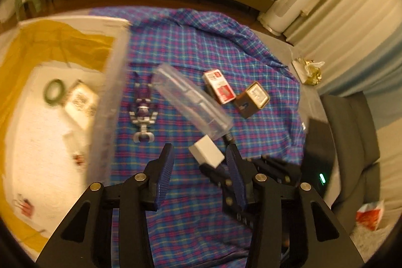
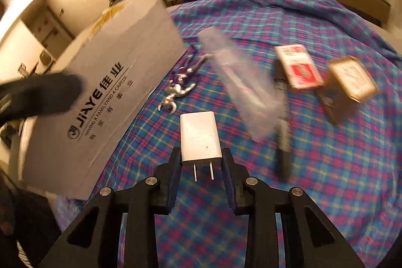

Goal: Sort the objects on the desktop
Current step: 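Grasp the white charger plug with the right tool while the left tool grasps the clear plastic case, then carry the charger plug and clear case over the white box with both tools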

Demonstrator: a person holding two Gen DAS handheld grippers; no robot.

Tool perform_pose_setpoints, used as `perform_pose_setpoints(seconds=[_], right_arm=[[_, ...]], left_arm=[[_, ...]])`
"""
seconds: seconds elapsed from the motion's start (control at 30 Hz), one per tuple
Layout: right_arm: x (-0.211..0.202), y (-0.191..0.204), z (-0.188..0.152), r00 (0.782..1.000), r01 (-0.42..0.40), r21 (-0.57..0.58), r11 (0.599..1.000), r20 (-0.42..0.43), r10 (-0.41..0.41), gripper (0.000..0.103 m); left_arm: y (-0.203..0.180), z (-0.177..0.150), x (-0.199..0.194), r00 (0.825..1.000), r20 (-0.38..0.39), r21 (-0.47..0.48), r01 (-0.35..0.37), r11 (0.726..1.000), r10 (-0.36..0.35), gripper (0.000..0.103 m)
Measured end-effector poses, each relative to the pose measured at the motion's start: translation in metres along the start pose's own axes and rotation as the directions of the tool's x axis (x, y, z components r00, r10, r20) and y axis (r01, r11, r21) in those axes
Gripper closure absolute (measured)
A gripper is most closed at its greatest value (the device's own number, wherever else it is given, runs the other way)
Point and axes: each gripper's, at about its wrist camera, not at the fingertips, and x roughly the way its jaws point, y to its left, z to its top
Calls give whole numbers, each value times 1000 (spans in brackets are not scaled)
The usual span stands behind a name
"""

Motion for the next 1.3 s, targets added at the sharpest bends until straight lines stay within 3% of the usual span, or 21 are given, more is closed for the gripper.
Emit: perform_pose_setpoints(seconds=[0.13,0.23,0.43,0.57,0.6,0.67,0.73,0.9,1.3], right_arm=[[-26,-20,-9,1000,10,58,998,24,-12,70],[-35,-32,-13,999,26,80,996,25,-28,70],[-35,-42,-22,999,42,77,996,-4,-42,70],[-32,-44,-24,999,36,72,997,-19,-34,70],[-33,-43,-25,999,32,71,997,-21,-30,70],[-35,-41,-26,999,29,67,997,-18,-27,70],[-38,-38,-27,1000,26,64,998,-12,-26,70],[-44,-29,-31,1000,23,52,998,-1,-22,70],[-54,8,-29,998,14,15,1000,59,-15,70]], left_arm=[[-16,26,47,996,-86,-71,29,997,-35,56],[-16,42,81,990,-136,-136,-57,989,39,56],[-15,57,111,977,-161,-153,-164,974,139,53],[-2,57,138,955,-219,-177,-241,954,200,52],[1,55,140,956,-213,-182,-241,953,201,54],[0,53,135,960,-172,-155,-250,956,223,57],[1,50,132,962,-168,-142,-238,961,214,72],[-7,41,105,966,-101,-66,-247,967,240,72],[-15,6,25,978,20,35,-210,977,209,72]])
